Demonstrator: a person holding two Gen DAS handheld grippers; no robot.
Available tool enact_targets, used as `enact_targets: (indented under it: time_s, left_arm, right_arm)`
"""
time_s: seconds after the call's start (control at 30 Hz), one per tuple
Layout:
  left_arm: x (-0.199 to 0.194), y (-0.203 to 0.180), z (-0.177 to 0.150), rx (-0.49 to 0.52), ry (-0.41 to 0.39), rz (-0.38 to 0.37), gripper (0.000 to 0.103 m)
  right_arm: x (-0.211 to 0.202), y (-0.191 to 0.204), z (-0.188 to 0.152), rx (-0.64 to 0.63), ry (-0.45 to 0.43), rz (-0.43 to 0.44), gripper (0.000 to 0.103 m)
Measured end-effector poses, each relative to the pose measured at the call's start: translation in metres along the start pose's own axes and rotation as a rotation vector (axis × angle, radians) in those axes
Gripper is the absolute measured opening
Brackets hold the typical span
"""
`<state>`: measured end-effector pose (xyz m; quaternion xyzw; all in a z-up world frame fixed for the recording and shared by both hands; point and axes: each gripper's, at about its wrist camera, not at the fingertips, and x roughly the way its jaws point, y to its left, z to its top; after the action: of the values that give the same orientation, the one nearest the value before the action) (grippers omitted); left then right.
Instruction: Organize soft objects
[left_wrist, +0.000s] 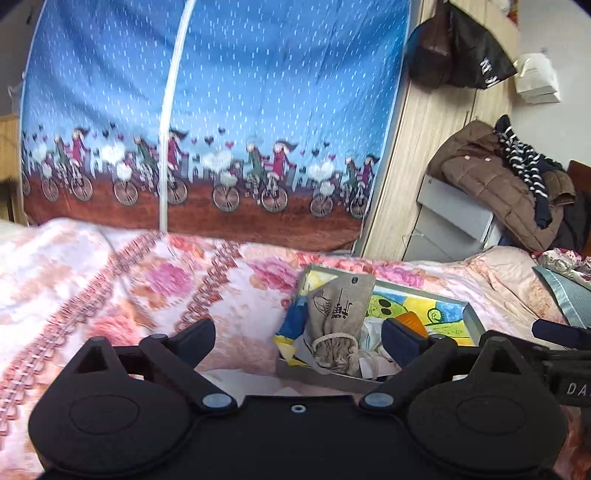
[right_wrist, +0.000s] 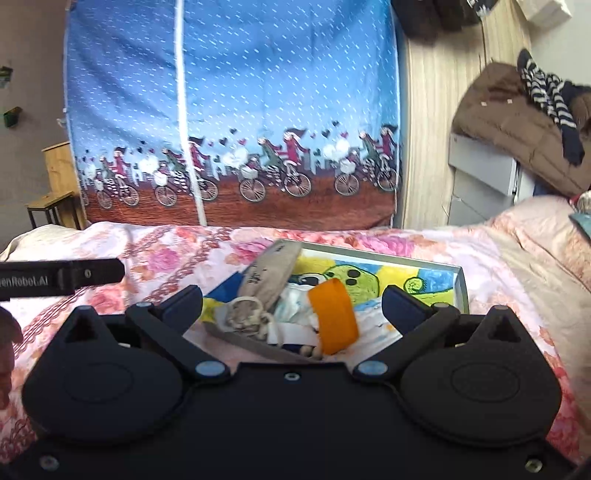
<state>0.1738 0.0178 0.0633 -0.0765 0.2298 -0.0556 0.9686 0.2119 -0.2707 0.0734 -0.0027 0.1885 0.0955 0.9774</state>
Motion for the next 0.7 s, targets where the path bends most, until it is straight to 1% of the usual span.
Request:
enact_targets:
  time_s: [0.17,0.3,0.4,0.47,0.6,0.7]
  left_arm:
    - [-0.040,0.007,-0.004,0.014,-0.014,-0.001,0.101]
    - [-0.067,0.011,-0.010,0.082,-0.007,0.013,0.101]
    - [-0.087,0.014,-0.018,0.135,-0.005,0.035,0.101]
    - [-0.101,0.018,-0.025,0.147,-0.010,0.037,0.101]
    - [-0.117,0.033,-0.043,0.114,0.010,0.044,0.101]
    - [-0.123,0.042,-0.047,0.073,0.030,0.059,0.101]
  right_arm:
    - [-0.033,0.020,-0.006,-0.034,-0.026,0.017,0.103]
    - [-0.048,0.028,-0.008,-0.039,-0.040,0.022,0.103]
    - [-0.062,0.034,-0.014,-0.033,-0.028,0.018,0.103]
    - [-0.068,0.036,-0.019,-0.031,-0.017,0.014,0.103]
    - [-0.084,0.041,-0.031,-0.027,0.016,0.010,0.103]
    - [-0.095,0.047,-0.038,-0.013,0.039,0.004,0.103]
